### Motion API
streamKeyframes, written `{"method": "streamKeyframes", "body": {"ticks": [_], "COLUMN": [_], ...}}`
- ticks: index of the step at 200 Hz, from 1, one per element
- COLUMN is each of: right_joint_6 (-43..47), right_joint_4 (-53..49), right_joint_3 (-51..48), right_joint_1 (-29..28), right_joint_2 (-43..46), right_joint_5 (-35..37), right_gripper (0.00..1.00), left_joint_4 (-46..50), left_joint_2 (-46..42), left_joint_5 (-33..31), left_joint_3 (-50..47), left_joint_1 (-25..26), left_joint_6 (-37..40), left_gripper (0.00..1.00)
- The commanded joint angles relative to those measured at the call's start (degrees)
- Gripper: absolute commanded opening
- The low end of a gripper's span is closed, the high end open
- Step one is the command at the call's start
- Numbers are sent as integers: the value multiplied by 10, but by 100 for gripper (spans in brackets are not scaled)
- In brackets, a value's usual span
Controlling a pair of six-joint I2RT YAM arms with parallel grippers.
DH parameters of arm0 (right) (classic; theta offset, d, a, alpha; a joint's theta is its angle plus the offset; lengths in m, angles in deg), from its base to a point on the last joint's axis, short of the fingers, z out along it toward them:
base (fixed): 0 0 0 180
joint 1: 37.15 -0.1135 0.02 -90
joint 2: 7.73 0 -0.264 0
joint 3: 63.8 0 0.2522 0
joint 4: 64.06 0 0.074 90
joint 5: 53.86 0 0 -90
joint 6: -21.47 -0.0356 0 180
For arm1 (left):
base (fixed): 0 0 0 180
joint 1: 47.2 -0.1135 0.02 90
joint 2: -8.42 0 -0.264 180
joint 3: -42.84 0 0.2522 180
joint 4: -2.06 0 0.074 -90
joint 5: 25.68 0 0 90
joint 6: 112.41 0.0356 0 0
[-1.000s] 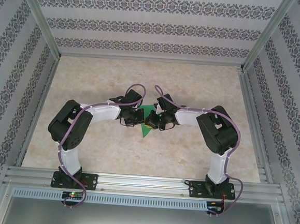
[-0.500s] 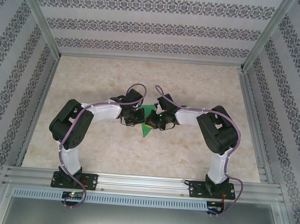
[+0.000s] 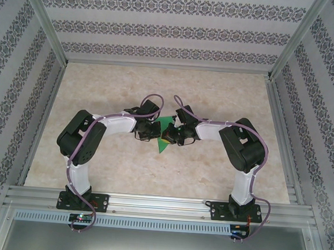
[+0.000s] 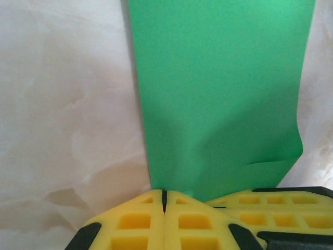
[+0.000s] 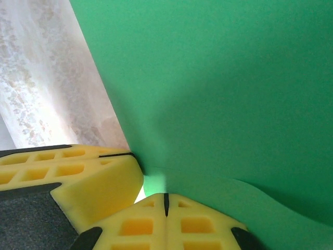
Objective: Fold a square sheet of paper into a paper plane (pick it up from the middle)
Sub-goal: Third fold the triangle at the center of the table.
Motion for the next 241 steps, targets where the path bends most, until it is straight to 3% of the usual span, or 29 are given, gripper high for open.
{"method": "streamKeyframes", "body": {"ticks": [1,71,138,241], "right_joint_6": [-7,-7,-15,1], "right_joint_4": [-30,-32,-22,55], "right_joint_3": [-16,-17,-23,-25], "right_joint_1": [-2,-1,-1,36], "right_joint_2": [-3,-1,-4,48], "right_joint_5": [16,15,8,-50], "right_gripper": [0,0,0,0], "left_joint_4": [4,-28,-50,90], "left_joint_2": [6,-24,-1,24], "left_joint_5": [-13,2,8,-76], "left_joint_3": [10,1,-23,-27], "left_joint_1": [5,5,4,5], "left_joint_6": [8,-1,-28,41], "left_gripper": [0,0,0,0]}}
